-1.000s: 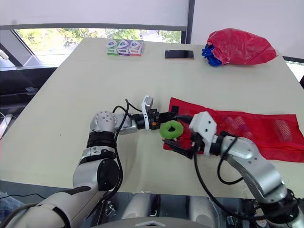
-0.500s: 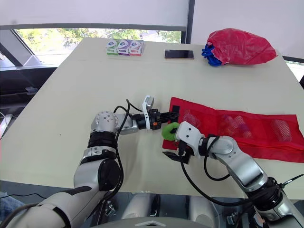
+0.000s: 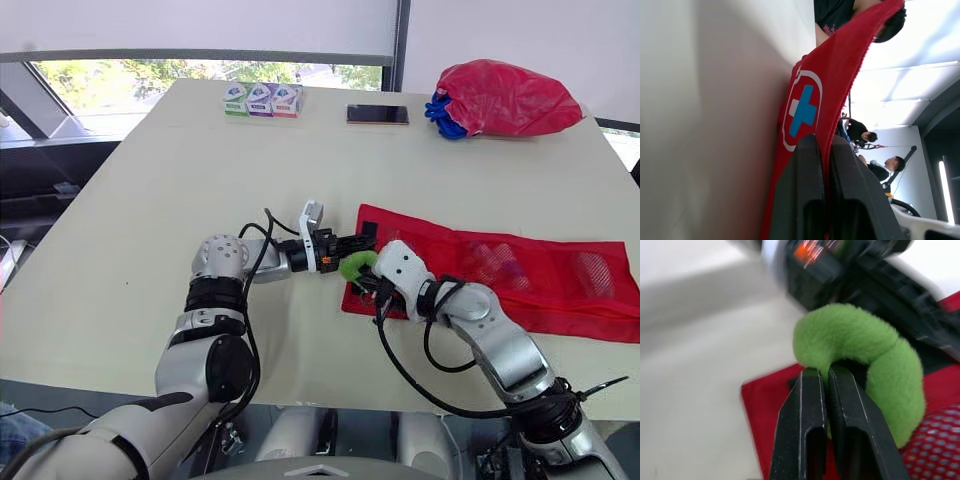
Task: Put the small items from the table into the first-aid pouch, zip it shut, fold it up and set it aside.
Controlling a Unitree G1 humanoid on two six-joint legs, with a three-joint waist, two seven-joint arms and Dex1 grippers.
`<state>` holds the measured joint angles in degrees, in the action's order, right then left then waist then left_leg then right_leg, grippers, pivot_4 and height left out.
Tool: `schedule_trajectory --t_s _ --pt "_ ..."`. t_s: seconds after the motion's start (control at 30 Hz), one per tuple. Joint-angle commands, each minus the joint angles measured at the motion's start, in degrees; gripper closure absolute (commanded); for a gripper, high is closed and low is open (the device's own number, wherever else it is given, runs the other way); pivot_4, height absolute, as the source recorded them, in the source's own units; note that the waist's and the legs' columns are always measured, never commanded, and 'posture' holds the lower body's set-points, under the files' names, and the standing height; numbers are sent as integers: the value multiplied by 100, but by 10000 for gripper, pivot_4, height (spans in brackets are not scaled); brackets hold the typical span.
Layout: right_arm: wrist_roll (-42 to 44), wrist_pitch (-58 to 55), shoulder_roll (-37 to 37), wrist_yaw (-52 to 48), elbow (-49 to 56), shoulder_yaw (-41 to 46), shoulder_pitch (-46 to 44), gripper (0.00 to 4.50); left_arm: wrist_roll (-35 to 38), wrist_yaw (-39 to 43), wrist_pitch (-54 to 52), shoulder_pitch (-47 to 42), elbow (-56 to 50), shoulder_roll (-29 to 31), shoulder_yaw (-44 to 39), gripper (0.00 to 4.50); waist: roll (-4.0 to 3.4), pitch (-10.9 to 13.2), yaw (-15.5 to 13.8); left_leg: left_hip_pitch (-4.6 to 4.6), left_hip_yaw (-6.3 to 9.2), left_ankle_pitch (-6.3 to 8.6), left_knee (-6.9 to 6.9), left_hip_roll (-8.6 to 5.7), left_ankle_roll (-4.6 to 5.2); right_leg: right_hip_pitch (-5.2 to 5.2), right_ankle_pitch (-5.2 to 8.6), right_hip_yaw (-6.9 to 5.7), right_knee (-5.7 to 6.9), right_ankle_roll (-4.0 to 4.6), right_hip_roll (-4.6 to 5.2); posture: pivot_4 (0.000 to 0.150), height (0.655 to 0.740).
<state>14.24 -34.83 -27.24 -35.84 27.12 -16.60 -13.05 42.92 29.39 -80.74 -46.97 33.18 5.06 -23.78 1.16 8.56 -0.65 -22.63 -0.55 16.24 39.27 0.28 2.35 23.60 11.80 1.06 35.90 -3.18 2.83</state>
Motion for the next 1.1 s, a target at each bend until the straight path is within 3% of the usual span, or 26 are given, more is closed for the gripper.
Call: schedule_trajectory --t_s 0.03,0.2,0.5,0.67,1.1 --pt "428 -127 58 34 599 478 181 44566 52 174 133 -7 -40 92 89 45000 0 0 1 0 1 0 0 0 0 0 0 -2 0 0 0 1500 7400" --pt "992 -282 111 297 1224 1459 963 44566 -86 433 398 2 108 476 264 45000 0 0 -2 -2 7 0 -2 0 0 -1 0 -5 0 0 0 1500 7400" --pt "1019 47 220 809 1409 2482 2258 44566 -349 1104 708 125 127 976 940 45000 -2 -1 28 2 2 3 -5 1 5 -1 1 -2 1 1 -2 1500 7400" --pt "1018 369 421 1071 1191 2981 2596 44566 -484 1456 931 125 163 1194 1274 45000 -2 -1 43 2 1 11 -5 2 19 -1 1 -1 1 0 -2 1500 7400" --pt "878 961 113 980 410 3940 3069 44566 -963 2449 1522 65 528 1923 1906 45000 -3 -1 149 11 -10 14 -8 8 24 -1 2 6 3 1 -7 1500 7400"
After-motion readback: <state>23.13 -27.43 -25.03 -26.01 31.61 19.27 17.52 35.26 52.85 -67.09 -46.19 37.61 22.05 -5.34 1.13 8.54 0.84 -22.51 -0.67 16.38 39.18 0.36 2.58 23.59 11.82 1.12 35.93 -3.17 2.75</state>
